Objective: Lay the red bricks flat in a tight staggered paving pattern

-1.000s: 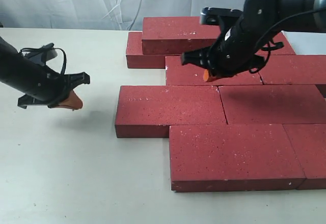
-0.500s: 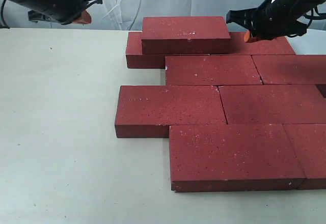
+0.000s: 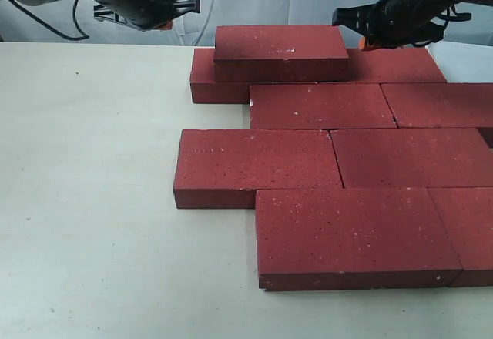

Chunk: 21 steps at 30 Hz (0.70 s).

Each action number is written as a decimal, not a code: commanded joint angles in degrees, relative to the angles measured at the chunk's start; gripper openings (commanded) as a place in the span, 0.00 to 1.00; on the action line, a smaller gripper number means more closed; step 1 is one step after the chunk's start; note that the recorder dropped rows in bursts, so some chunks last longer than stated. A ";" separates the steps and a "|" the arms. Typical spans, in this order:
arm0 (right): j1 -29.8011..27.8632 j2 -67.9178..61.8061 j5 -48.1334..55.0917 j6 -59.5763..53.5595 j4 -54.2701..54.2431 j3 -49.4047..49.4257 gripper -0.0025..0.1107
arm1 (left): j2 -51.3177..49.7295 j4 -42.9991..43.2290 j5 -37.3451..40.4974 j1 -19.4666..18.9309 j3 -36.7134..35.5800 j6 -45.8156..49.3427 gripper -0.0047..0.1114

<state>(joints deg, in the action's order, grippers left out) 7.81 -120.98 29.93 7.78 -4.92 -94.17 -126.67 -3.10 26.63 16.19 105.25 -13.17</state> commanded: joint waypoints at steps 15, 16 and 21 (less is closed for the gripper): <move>-1.83 -7.88 -14.53 0.23 0.11 -0.49 0.01 | -8.67 -2.62 -11.86 2.22 3.54 -1.49 0.04; -1.72 -7.99 -14.68 0.23 0.11 -0.49 0.01 | -8.77 -2.59 -11.74 2.22 3.54 -1.49 0.04; -0.72 -8.08 -15.41 0.23 0.11 -0.49 0.01 | -8.90 -4.66 -9.92 2.22 3.54 -1.49 0.04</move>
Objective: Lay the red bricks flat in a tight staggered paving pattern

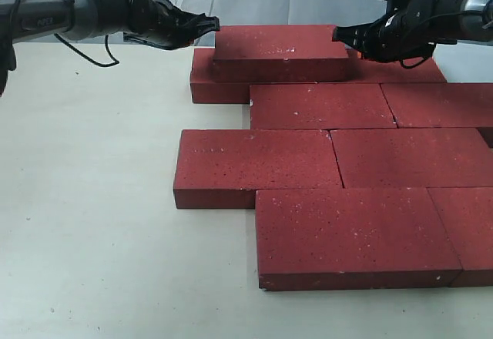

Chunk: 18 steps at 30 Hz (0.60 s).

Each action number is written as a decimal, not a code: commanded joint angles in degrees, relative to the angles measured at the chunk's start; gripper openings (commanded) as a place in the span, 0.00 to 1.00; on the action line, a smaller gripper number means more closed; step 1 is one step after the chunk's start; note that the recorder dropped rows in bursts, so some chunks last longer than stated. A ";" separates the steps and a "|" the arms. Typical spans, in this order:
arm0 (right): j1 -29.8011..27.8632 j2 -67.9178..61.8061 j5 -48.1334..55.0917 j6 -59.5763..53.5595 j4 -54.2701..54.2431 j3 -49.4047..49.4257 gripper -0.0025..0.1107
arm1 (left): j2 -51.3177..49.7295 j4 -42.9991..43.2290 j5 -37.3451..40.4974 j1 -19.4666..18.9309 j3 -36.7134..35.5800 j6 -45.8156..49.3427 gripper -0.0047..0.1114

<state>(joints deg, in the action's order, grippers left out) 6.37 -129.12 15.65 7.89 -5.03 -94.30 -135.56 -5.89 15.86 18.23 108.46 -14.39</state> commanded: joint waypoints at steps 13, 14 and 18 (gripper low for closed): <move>3.65 -0.28 -0.91 -0.76 0.70 -0.37 0.01 | -0.08 -26.06 5.96 0.18 0.33 26.07 0.04; 3.97 -0.28 -0.91 -1.01 0.70 -0.37 0.01 | -0.08 -27.40 5.96 0.18 0.33 27.68 0.04; 5.08 -0.28 -0.91 -1.87 0.70 -0.37 0.01 | -0.08 -27.93 6.06 0.05 0.33 28.73 0.04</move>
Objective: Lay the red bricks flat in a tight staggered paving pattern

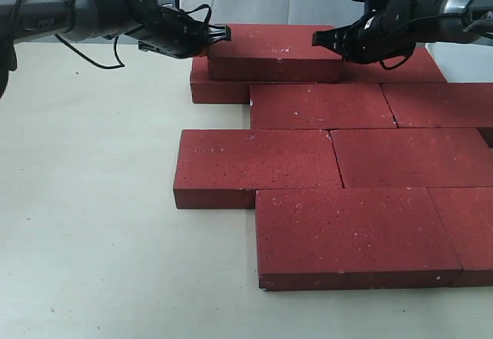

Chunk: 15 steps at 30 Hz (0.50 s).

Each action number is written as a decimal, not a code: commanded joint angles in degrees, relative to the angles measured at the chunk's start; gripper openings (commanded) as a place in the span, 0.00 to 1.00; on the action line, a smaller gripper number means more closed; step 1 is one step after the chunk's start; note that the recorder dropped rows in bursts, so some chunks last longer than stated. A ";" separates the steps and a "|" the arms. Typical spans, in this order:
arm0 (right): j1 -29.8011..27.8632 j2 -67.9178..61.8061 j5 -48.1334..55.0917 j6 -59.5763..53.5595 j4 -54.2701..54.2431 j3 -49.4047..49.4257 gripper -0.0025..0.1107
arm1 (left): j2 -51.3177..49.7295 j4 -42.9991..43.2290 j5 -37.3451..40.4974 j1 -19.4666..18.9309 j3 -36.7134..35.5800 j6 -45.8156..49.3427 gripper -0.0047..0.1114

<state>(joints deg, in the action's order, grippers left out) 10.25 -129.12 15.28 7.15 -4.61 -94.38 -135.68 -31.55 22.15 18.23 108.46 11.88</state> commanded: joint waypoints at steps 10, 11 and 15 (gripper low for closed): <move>2.98 0.20 3.66 -1.58 0.08 -0.28 0.01 | 0.49 -1.04 3.83 -1.14 0.33 2.09 0.04; 3.20 0.48 4.26 -1.58 0.08 -0.38 0.01 | 0.76 -1.20 4.65 -1.44 0.33 2.09 0.04; 4.62 1.10 7.00 -1.58 0.08 -1.52 0.01 | 2.37 -0.96 8.47 -2.55 0.33 2.09 0.04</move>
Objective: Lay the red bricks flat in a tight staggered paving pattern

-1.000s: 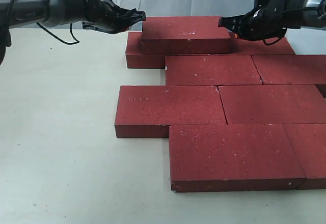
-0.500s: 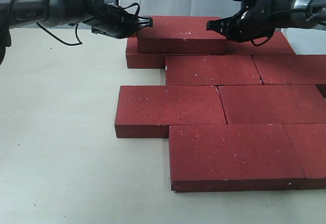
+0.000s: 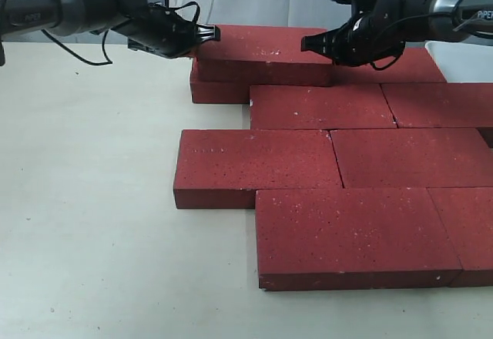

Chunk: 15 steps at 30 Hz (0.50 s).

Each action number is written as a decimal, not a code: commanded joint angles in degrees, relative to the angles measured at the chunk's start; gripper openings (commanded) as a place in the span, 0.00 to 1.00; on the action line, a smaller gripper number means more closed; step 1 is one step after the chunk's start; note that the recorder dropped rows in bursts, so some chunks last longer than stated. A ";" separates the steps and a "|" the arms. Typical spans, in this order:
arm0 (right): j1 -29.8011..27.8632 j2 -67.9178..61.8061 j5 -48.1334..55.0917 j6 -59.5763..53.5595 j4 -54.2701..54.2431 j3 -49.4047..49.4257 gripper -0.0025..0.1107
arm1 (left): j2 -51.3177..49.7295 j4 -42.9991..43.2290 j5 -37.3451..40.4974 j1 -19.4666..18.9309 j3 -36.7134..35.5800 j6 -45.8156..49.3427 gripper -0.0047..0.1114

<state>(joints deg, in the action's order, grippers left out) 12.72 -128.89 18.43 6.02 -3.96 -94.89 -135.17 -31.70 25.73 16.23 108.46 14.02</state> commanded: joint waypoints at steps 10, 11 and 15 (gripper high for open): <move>8.53 1.28 9.52 -0.44 -2.49 -2.57 0.01 | 4.95 2.21 18.21 -3.67 0.33 -0.59 0.04; 9.18 1.28 9.52 -0.44 -2.92 -2.57 0.01 | 5.12 2.90 19.43 -4.12 0.33 -1.18 0.04; 11.44 1.37 9.29 -0.44 -3.16 -2.57 0.01 | 6.66 4.74 22.22 -6.10 -0.57 -2.54 0.04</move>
<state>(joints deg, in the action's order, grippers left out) 20.78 -127.86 28.07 6.02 -2.89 -97.14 -130.17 -23.61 44.33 9.90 108.46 12.54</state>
